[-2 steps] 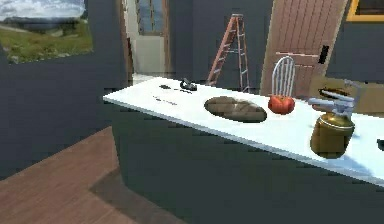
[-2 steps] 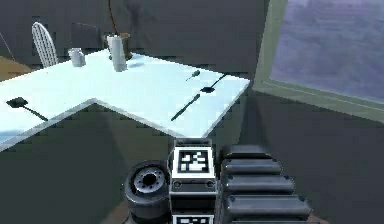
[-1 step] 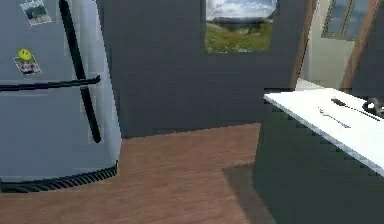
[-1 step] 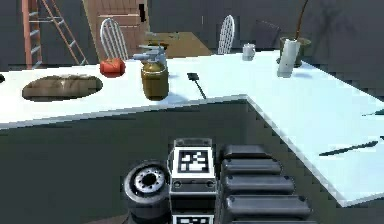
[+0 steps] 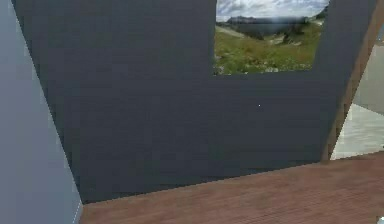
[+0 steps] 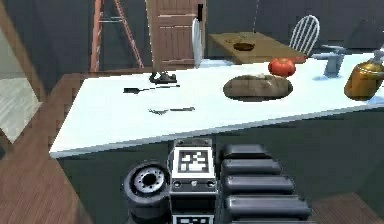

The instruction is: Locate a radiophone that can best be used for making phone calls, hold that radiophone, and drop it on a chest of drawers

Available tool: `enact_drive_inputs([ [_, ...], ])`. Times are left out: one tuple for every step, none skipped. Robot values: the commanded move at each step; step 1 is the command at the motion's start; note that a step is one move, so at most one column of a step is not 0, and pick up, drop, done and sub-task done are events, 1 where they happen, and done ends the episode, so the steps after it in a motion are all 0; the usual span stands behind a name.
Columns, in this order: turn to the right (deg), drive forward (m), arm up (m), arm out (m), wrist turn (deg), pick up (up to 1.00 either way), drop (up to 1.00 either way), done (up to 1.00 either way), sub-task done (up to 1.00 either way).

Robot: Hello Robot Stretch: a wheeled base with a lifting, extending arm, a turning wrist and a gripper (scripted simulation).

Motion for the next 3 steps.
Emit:
enact_drive_inputs([
  [0.0, 0.45, 0.0, 0.0, 0.0, 0.0, 0.0, 0.0, 0.0],
  [30.0, 0.0, 0.0, 0.0, 0.0, 0.0, 0.0, 0.0, 0.0],
  [0.0, 0.65, 0.0, 0.0, 0.0, 0.0, 0.0, 0.0, 0.0],
])
